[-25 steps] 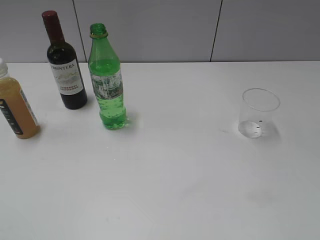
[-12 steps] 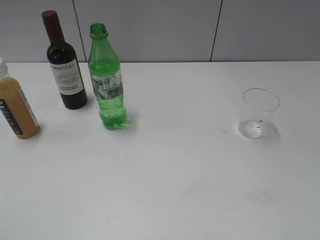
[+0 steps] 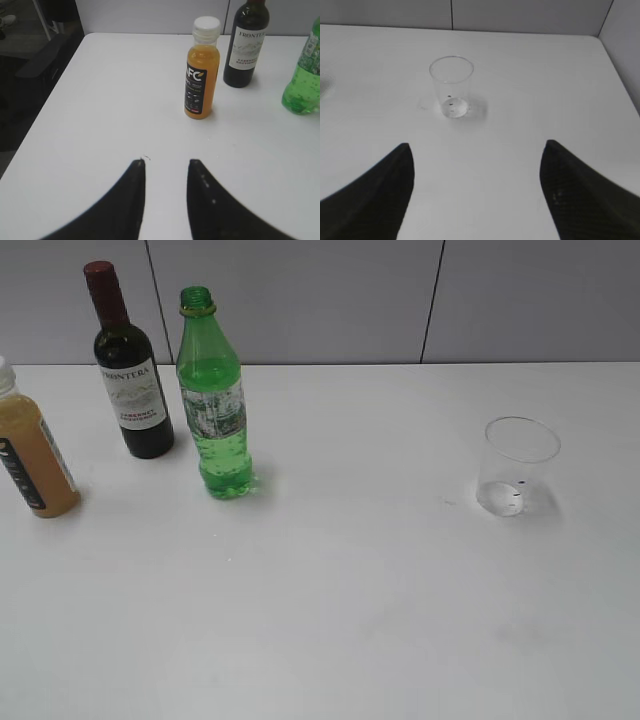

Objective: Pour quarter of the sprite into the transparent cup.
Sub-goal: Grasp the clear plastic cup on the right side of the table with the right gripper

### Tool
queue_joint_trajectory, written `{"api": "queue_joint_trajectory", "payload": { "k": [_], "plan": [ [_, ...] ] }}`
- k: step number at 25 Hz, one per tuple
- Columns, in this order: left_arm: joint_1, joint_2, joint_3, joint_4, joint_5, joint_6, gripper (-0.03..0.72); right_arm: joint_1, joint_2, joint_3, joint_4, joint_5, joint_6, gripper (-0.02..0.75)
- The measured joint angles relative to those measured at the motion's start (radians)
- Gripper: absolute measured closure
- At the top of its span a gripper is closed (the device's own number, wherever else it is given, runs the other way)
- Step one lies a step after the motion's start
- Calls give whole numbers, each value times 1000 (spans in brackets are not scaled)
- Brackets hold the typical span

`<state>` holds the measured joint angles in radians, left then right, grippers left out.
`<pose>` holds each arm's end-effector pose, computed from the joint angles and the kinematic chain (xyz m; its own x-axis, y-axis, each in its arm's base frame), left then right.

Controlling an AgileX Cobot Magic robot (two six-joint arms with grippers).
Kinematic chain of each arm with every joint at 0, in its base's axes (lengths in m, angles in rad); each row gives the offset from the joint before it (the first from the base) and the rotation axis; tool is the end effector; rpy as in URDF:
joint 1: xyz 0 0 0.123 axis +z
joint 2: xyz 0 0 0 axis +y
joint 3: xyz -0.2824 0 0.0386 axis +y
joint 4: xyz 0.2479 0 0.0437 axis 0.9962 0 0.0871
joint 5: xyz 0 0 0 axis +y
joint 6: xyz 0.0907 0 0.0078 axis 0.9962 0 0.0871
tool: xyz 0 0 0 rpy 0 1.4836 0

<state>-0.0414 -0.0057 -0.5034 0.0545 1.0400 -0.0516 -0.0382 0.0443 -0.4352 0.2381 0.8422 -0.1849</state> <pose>-0.0052 0.0045 0.2799 -0.4282 -0.0062 -0.9037 -0.0113 0.9999 -0.0015 0.0169 0.0154 0.2781 -0.3393 -0.0114 -0.9406 -0.1360 0.9900 0.0371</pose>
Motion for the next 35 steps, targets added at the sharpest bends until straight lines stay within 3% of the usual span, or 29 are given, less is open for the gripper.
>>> {"api": "queue_joint_trajectory", "payload": {
  "k": [10, 35],
  "plan": [
    [0, 0, 0, 0, 0, 0, 459, 0, 80, 23, 6, -223, -75, 143],
    [0, 0, 0, 0, 0, 0, 459, 0, 602, 38, 74, -775, -145, 143]
  ]
}}
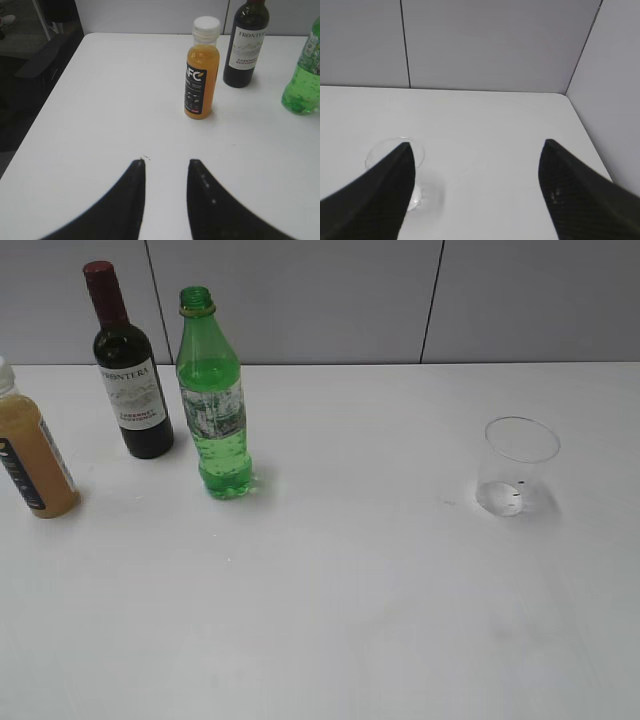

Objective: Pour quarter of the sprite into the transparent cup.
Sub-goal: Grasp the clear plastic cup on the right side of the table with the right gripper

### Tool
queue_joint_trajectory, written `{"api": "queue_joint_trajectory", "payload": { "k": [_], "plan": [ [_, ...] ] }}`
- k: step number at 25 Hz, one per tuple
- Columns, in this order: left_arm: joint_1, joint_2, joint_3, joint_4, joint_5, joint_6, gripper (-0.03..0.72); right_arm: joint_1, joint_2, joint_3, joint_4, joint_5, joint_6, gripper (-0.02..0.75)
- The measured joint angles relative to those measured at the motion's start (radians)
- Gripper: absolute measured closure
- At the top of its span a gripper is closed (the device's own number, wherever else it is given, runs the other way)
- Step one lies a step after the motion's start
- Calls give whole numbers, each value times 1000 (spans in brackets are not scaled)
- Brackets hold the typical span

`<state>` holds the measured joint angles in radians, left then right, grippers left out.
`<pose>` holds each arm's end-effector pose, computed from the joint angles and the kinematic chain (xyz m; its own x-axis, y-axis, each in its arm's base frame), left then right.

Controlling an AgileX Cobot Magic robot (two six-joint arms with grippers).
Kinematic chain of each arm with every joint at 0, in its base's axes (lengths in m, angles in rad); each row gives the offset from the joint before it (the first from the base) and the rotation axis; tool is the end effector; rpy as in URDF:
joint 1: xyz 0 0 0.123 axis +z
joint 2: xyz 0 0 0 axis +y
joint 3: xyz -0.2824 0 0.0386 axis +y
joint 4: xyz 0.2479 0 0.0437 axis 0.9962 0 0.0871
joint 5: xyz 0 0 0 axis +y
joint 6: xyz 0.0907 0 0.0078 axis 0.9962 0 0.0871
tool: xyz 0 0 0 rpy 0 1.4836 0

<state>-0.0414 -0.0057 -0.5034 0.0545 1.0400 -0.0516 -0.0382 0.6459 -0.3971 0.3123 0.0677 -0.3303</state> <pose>-0.0052 0.0045 0.2799 -0.4282 -0.0062 -0.9037 -0.0113 0.9999 -0.0015 0.1374 -0.0033 0.2846 -0.2243 -0.0101 -0.9745 0.0138 0.9998 -0.0135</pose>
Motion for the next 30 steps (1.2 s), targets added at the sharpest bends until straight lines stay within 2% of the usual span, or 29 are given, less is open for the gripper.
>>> {"api": "queue_joint_trajectory", "payload": {
  "k": [19, 30],
  "plan": [
    [0, 0, 0, 0, 0, 0, 460, 2, 230, 0, 5, -296, 19, 143],
    [0, 0, 0, 0, 0, 0, 460, 187, 450, 0, -39, -476, 55, 143]
  ]
}}
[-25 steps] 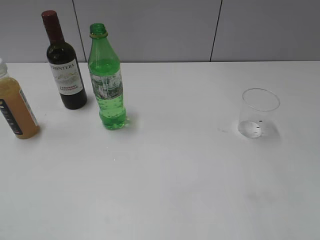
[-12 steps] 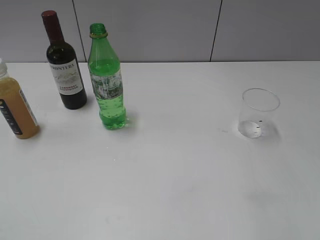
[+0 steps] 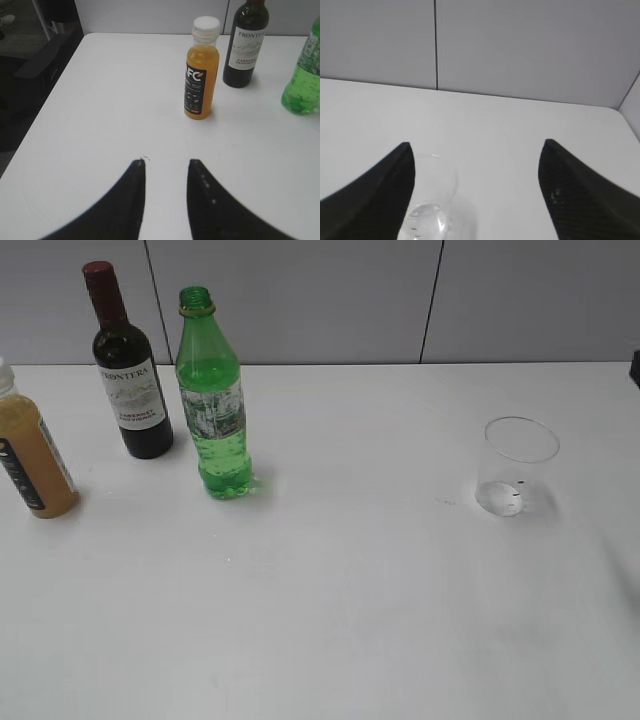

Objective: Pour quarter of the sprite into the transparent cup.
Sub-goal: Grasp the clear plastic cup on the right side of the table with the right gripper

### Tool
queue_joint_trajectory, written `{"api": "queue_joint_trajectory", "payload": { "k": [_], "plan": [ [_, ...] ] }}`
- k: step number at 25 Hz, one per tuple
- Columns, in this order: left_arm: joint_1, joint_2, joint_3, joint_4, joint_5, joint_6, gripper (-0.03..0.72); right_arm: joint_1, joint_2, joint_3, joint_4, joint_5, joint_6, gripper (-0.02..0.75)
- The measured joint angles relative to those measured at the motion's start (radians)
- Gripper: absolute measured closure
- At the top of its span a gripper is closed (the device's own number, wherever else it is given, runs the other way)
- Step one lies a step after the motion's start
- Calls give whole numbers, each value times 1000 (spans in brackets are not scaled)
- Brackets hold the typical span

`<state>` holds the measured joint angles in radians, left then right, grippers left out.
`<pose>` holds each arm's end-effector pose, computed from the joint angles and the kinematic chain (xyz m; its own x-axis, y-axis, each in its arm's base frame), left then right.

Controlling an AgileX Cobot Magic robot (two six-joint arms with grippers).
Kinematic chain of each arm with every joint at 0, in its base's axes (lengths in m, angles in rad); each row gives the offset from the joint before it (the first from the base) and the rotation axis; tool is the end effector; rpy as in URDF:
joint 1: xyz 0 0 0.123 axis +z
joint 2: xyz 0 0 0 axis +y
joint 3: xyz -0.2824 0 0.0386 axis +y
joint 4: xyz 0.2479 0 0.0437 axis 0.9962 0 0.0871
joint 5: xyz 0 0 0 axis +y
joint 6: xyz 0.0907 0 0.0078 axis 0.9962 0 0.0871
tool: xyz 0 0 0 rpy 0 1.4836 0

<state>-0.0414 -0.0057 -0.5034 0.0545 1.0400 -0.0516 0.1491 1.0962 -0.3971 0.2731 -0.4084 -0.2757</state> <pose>-0.0052 0.0045 0.2799 -0.4282 -0.0062 -0.9037 -0.0113 0.9999 -0.0015 0.2106 0.0218 0.2461 -0.2119 -0.0560 -0.9757 -0.0494 0.9977 -0.0466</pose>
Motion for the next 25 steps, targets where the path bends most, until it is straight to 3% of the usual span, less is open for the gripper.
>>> {"api": "queue_joint_trajectory", "payload": {
  "k": [8, 16, 20, 25],
  "plan": [
    [0, 0, 0, 0, 0, 0, 460, 87, 127, 150, -58, -271, 140, 143],
    [0, 0, 0, 0, 0, 0, 460, 92, 353, 233, -231, -595, 307, 143],
    [0, 0, 0, 0, 0, 0, 460, 92, 488, 235, -260, -747, 318, 143],
    [0, 0, 0, 0, 0, 0, 460, 92, 603, 235, -250, -789, 319, 143]
  ]
}}
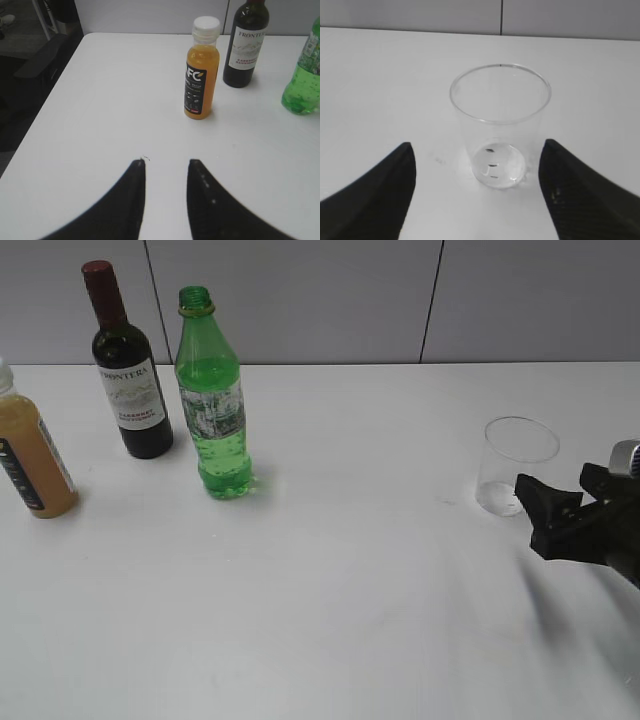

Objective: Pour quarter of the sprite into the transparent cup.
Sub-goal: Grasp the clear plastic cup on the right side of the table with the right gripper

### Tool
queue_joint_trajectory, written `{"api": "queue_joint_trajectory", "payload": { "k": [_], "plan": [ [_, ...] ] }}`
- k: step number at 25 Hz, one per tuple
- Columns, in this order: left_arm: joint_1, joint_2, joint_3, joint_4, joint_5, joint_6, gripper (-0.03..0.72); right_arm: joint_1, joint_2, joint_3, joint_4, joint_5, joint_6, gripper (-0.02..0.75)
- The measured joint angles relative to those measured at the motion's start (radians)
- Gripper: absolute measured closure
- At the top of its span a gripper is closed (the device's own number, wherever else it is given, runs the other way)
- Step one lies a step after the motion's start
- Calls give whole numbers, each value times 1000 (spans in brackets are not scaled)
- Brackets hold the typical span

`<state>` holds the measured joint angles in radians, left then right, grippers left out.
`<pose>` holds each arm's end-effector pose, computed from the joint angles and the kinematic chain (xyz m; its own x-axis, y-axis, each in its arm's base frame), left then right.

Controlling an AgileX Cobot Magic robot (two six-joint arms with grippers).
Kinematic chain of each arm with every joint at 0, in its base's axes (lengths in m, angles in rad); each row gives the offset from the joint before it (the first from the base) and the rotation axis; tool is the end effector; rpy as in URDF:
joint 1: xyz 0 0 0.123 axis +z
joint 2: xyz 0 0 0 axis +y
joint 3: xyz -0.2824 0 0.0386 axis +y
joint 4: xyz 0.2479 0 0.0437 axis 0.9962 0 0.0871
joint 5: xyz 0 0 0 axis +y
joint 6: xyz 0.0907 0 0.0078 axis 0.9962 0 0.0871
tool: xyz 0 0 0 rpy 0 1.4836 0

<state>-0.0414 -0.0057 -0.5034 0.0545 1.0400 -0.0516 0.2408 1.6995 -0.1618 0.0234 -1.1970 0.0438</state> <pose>-0.0052 0.0045 0.2799 -0.4282 -0.0062 -0.9037 -0.0113 0.9999 -0.0015 0.2088 0.0492 0.1288 -0.2547 -0.0087 -0.9670 -0.2049 0.9777 0.0452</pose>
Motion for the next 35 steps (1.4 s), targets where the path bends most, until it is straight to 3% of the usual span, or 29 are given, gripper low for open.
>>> {"api": "queue_joint_trajectory", "payload": {
  "k": [10, 35],
  "plan": [
    [0, 0, 0, 0, 0, 0, 460, 0, 65, -1, 31, -8, 1, 50],
    [0, 0, 0, 0, 0, 0, 460, 0, 321, -205, 85, -13, 1, 48]
  ]
}}
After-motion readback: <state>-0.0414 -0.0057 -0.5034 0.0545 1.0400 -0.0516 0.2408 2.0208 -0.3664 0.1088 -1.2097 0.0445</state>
